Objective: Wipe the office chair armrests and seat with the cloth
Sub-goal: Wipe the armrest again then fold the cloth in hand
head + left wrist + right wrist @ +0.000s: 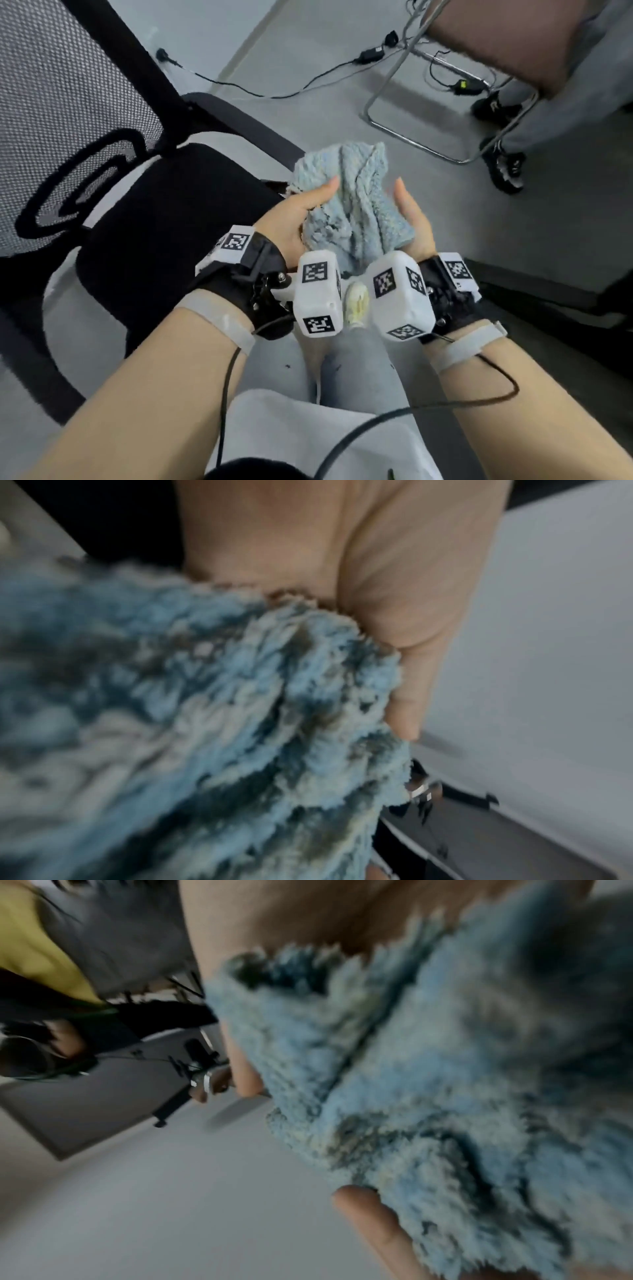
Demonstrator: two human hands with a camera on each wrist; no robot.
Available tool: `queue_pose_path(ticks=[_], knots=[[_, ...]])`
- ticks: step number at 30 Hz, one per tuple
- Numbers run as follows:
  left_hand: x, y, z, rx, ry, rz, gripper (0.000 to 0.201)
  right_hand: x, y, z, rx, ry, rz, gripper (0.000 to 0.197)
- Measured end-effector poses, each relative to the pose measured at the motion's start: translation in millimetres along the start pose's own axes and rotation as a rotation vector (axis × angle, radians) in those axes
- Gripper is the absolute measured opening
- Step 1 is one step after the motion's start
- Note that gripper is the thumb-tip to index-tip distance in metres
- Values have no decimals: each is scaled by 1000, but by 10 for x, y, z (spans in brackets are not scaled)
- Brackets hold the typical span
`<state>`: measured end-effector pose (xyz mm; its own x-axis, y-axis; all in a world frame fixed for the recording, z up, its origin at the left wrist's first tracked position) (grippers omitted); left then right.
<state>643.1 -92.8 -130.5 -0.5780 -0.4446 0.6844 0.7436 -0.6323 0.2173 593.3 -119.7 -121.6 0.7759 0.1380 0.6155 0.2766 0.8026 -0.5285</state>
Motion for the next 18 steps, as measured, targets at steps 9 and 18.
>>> queue_pose_path(ticks=[9,18], knots=[[1325,-915,-475,-244,-77,-545,50,-1130,-817,1458,-402,223,-110,54],[2652,-2764,-798,-465,-247,-1046,18,-2919,-605,3583,-762,927,-289,18]])
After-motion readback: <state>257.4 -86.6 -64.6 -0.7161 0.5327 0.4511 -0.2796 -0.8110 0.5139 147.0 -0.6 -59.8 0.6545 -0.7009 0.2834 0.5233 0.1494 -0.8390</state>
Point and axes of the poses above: each hand's wrist, its own z-axis away from the middle knuckle, its own x-axis out of the palm, y = z × x, the point moved 10 cm from there along -z, towards the middle knuckle, and after that the axes turned 8 degrees about -x, right-handed, at the moved point
